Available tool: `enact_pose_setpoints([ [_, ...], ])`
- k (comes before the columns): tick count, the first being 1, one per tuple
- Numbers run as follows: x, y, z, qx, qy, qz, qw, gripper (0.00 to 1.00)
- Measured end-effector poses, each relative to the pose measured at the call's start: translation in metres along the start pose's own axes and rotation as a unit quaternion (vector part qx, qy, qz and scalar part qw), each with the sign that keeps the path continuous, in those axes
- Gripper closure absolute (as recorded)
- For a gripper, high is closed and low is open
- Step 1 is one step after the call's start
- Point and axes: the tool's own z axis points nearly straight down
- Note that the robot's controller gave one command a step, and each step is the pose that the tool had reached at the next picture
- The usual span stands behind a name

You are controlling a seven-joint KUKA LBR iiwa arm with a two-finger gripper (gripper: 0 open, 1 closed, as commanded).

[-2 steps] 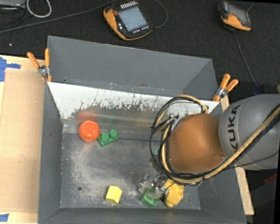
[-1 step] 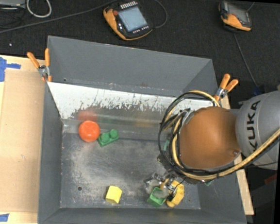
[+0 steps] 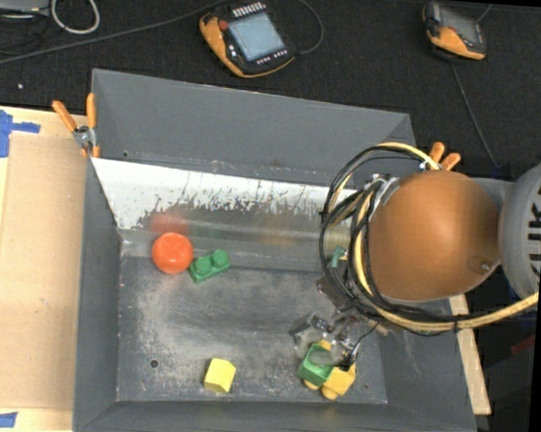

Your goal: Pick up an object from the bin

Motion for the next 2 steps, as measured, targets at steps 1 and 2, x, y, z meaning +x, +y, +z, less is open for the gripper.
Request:
enact_pose_setpoints([
  [1, 0.044, -0.033, 0.011, 0.004, -0.0015, -0.042, 0.9991, 1.00],
  [2, 0.072, -0.063, 0.012, -0.002, -0.0014, -0.098, 0.9952, 1.00],
])
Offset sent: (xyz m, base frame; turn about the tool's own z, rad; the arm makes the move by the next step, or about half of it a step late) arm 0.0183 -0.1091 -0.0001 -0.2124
